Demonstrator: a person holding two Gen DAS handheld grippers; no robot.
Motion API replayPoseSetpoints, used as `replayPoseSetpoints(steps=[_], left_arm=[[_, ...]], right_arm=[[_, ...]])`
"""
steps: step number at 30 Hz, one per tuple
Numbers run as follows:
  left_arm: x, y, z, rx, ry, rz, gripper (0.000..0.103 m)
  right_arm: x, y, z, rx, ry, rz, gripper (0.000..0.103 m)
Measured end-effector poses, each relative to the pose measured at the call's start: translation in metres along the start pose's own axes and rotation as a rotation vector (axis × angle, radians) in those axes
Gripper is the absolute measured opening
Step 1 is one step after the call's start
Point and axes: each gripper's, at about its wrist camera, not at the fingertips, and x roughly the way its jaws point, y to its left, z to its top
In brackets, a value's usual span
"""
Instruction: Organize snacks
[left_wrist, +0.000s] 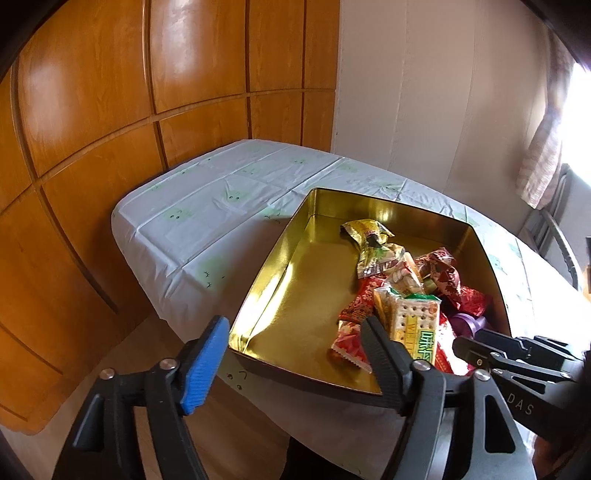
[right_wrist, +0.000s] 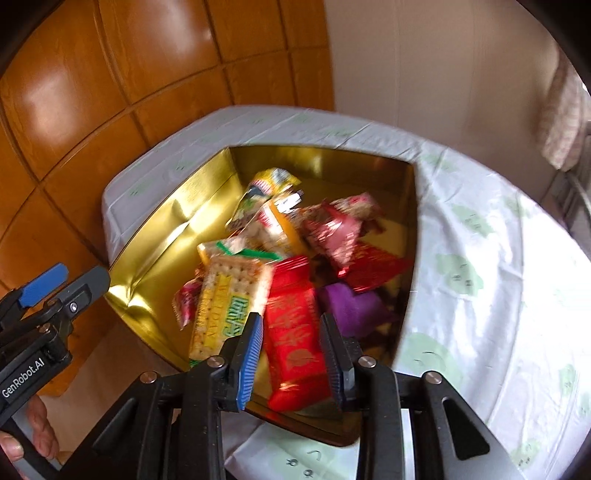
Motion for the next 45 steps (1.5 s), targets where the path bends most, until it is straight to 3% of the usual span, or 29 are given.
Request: replayPoseSetpoints(steps=[6,12,28,45], left_arm=[[-0.01,-0.011,-0.003,0.02,-0.024,-0.014,0.09],[-0.021,-0.025,-0.005,0.039,-0.054,-0.035,0.096],[-0.04,-0.037,-0.003,0.071,-0.119,-0.046,0.1],[-0.042,-0.042,-0.003,0.083,-0.121,-0.042,0.1]], right_arm=[[-0.027,-0.017,-0.007,0.043,-0.092,-0.099,0.037],[-0.044,-0.024,-0.014,0.046,-0.137,-0.154,0.038],[-0.048,-0.025,-0.021,0.044,-0.154,-0.17,0.038],[-0.048,-0.025,-0.021,0.044,-0.158,-0.17,0.038]])
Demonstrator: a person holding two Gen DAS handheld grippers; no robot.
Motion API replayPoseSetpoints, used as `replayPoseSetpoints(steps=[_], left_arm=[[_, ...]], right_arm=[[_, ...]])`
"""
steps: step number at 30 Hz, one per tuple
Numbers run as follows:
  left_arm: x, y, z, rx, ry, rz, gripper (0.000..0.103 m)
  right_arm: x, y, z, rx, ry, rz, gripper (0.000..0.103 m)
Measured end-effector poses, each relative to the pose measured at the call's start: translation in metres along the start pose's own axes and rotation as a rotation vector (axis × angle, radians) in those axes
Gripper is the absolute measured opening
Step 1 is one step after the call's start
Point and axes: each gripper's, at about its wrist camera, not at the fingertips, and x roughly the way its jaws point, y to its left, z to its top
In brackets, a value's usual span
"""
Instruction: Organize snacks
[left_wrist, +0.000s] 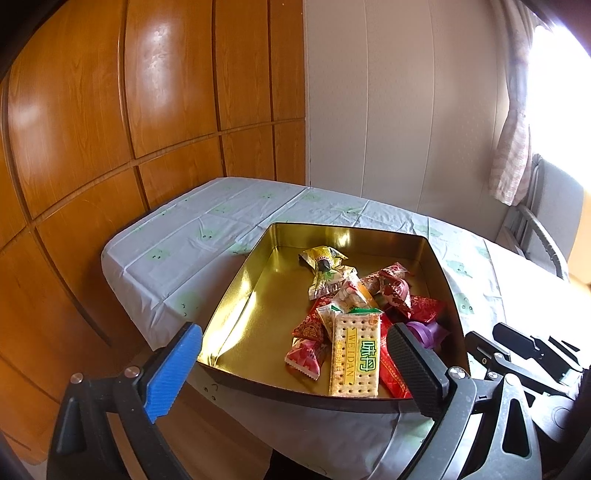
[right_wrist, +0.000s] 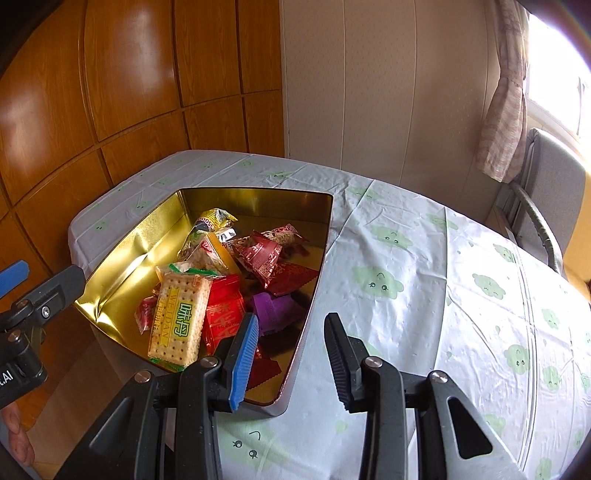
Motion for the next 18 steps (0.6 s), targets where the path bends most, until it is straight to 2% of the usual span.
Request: replayPoseSetpoints(steps=[18], left_arm=[[-0.0011,0.0004,0.0009,0.001,0.0,-0.002,0.101]], right_arm=[[0.0002,0.0001,-0.0012,0.001,0.0,0.002,0.038]])
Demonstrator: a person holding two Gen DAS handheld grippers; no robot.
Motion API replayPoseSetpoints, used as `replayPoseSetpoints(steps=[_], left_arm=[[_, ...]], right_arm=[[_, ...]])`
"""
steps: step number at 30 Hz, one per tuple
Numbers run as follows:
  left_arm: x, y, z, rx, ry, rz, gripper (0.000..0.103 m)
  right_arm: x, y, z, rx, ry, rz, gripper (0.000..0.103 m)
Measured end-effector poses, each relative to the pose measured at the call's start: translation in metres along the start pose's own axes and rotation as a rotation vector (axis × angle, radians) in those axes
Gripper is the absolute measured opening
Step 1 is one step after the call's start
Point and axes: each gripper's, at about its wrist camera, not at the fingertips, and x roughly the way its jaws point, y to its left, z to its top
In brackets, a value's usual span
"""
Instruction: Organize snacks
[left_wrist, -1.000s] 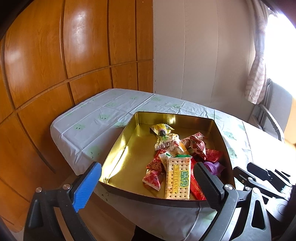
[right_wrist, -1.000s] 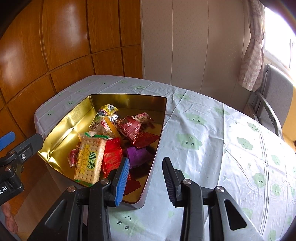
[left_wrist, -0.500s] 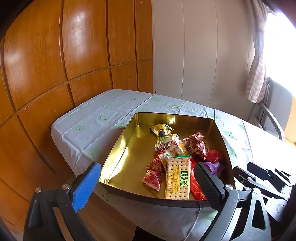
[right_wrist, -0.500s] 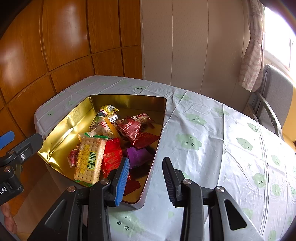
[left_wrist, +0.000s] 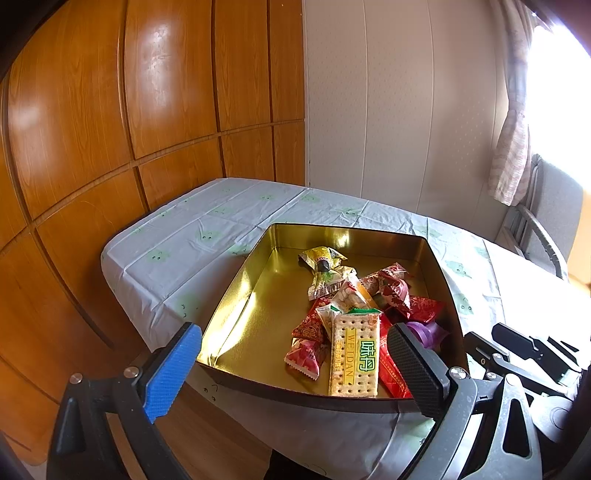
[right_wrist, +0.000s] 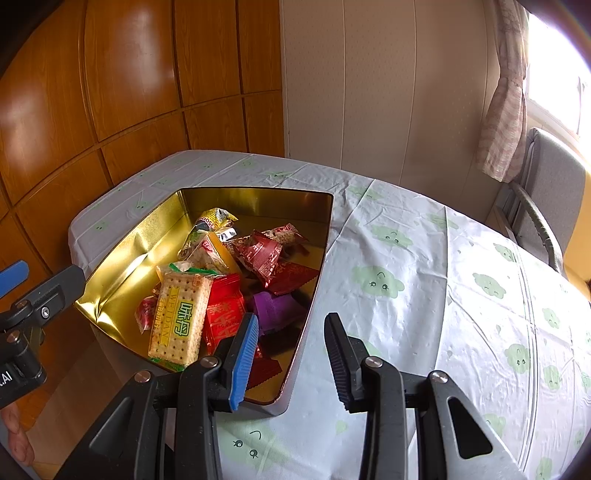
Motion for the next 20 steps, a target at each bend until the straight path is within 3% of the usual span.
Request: replayPoseSetpoints(steps=[20], left_arm=[[0.001,-0.007,-0.003,0.035,-0.005,-0.011,0.099]], right_arm=[[0.001,-0.012,-0.003,0.037,0.002,0.001,0.038]])
